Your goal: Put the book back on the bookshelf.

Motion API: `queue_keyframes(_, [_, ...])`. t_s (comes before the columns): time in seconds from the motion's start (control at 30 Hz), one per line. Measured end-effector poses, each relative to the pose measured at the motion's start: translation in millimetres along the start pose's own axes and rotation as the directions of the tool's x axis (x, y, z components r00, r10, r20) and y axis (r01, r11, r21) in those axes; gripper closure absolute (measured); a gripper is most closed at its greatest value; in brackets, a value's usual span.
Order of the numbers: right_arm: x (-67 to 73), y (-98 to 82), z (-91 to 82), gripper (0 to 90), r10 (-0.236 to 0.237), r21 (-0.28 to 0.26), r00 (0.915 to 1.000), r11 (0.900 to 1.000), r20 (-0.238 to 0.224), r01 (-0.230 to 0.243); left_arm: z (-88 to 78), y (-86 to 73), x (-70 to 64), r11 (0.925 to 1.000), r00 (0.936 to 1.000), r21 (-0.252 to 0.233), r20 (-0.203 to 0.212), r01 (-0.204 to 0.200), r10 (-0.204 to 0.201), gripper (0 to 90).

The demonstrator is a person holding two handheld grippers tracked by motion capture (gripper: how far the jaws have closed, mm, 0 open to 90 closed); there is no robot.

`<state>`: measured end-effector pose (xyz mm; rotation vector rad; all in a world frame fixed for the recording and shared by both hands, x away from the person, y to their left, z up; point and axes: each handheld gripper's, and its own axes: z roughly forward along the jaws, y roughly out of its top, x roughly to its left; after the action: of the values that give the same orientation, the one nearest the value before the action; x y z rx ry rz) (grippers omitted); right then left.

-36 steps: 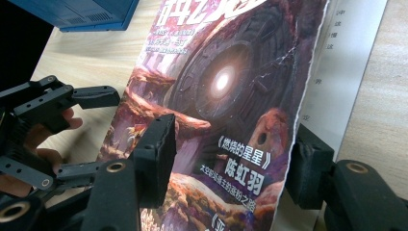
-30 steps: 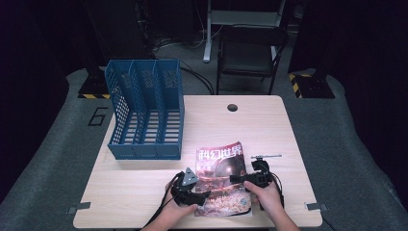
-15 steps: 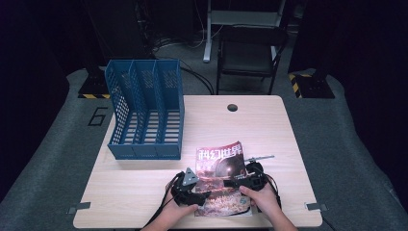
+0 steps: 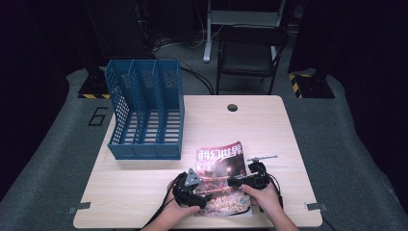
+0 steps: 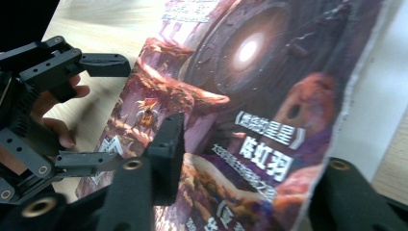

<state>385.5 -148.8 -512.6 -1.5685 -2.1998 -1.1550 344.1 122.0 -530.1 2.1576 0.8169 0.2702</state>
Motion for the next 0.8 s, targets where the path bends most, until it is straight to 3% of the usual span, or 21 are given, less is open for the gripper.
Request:
queue_keyframes(0.17, [0.1,-0.2,0.1,59.8,-0.035,0.002,0.999,0.999,0.027,0.035,0.0,0.1,0.3,1.0,1.0,0.0,0.001,-0.001,0.001,9.6])
queue_keyframes(0.27, [-0.6,-0.6,-0.2,64.2,-0.031,0.001,0.9988,1.0,0.036,0.031,0.0,0.1,0.4,1.0,1.0,0.0,0.001,-0.001,0.001,9.7])
queue_keyframes(0.3, [-2.7,-0.7,-0.3,65.5,-0.043,-0.003,0.9986,0.999,0.031,0.043,0.0,0.0,0.3,1.0,1.0,0.0,0.001,0.0,0.0,9.7])
queue_keyframes(0.37, [-3.3,-1.3,-1.0,67.8,-0.014,0.003,0.9997,1.0,0.022,0.014,-0.3,0.1,0.6,1.0,1.0,0.003,0.003,-0.001,0.001,9.8])
queue_keyframes(0.57, [-4.5,-2.2,-1.3,75.4,-0.012,0.007,0.9999,1.0,0.007,0.012,-0.5,0.3,1.6,1.0,1.0,-0.001,-0.001,-0.005,0.005,10.5])
queue_keyframes(0.8, [-2.4,-3.8,-1.5,79.9,-0.043,-0.01,0.9988,0.999,0.023,0.044,-0.2,0.3,2.1,1.0,1.0,-0.006,0.0,0.0,0.0,10.9])
